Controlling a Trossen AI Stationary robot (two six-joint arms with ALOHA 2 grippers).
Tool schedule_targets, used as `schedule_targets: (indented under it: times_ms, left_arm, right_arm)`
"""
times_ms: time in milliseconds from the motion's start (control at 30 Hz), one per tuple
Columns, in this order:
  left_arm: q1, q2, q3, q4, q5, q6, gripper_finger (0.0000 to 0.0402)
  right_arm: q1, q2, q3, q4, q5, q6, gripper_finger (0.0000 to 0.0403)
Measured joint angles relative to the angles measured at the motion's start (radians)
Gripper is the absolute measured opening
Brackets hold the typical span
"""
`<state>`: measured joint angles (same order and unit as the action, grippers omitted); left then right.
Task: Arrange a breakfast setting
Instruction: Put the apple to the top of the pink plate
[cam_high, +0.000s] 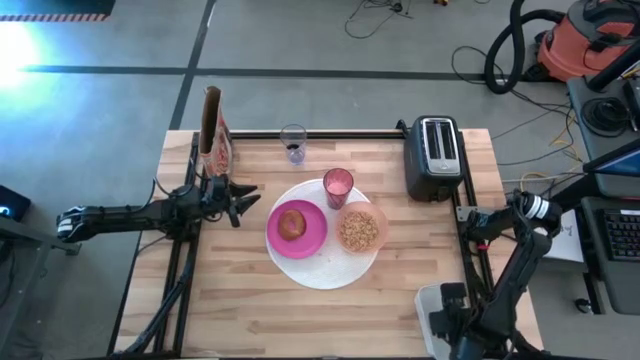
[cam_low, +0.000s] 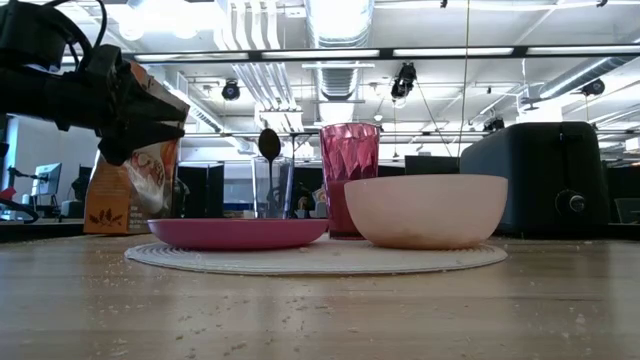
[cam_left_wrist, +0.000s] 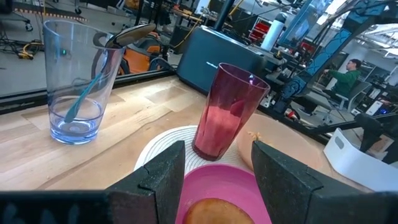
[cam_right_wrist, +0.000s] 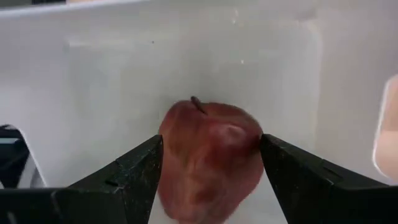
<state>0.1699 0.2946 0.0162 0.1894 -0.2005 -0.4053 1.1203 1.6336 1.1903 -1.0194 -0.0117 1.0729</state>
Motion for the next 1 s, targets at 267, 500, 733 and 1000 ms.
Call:
schedule_targets:
  times_ms: [267, 500, 733, 1000]
  left_arm:
    - [0.0, 0.003, 0.0, -0.005, 0.0, 0.0, 0.0169]
    - [0.0, 0.007, 0.0, -0.004, 0.0, 0.0, 0.0169]
    - [0.0, 0.007, 0.0, -0.004, 0.0, 0.0, 0.0169]
    - [0.0, 0.007, 0.0, -0.003, 0.0, 0.0, 0.0169]
  right_arm:
    - [0.001, 0.027, -0.031, -0.018, 0.001, 0.052, 0.0258]
    - [0.001, 0.072, -0.041, -0.022, -0.102, 0.053, 0.0255]
    - [-0.001, 0.081, -0.04, -0.02, -0.138, 0.031, 0.0195]
    - [0.0, 0.045, -0.041, -0.019, -0.147, 0.027, 0.0186]
